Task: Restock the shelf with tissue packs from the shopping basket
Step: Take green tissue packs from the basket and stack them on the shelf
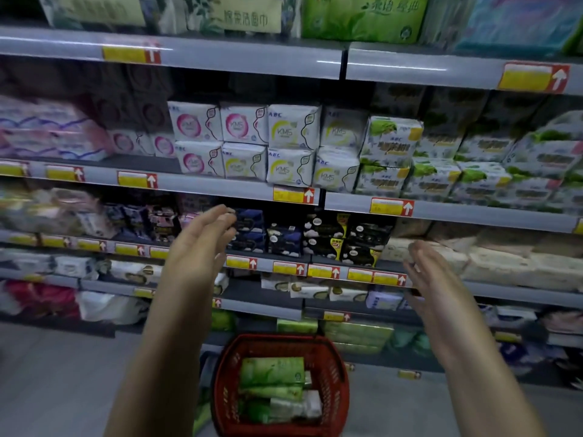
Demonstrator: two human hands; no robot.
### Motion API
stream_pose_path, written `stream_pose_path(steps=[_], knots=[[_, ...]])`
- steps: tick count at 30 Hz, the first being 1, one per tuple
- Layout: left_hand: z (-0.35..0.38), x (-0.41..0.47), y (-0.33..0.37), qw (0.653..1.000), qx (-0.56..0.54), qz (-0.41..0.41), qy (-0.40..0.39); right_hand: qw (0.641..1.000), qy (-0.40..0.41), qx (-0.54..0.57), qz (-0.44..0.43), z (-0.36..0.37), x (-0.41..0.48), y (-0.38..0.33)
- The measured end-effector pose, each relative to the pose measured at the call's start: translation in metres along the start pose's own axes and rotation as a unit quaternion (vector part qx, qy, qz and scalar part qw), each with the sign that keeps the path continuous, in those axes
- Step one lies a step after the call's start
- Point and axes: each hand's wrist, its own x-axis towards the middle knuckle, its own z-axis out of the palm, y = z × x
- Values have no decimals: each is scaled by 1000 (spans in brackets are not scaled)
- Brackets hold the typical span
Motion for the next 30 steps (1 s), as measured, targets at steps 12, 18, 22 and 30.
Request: stream_pose_path(steps=[12,18,22,30], knots=[[-81,65,-96,993,58,-88,-46,985,35,-9,171,82,24,130],[-99,103,-161,989,61,-121,-53,978,41,-51,198,106,47,192],[-96,124,-221,981,57,-172,-62,973,40,-88,208,105,73,237],[-100,156,-382,967,23,-254,-20,945,62,-109,301,100,119,425]])
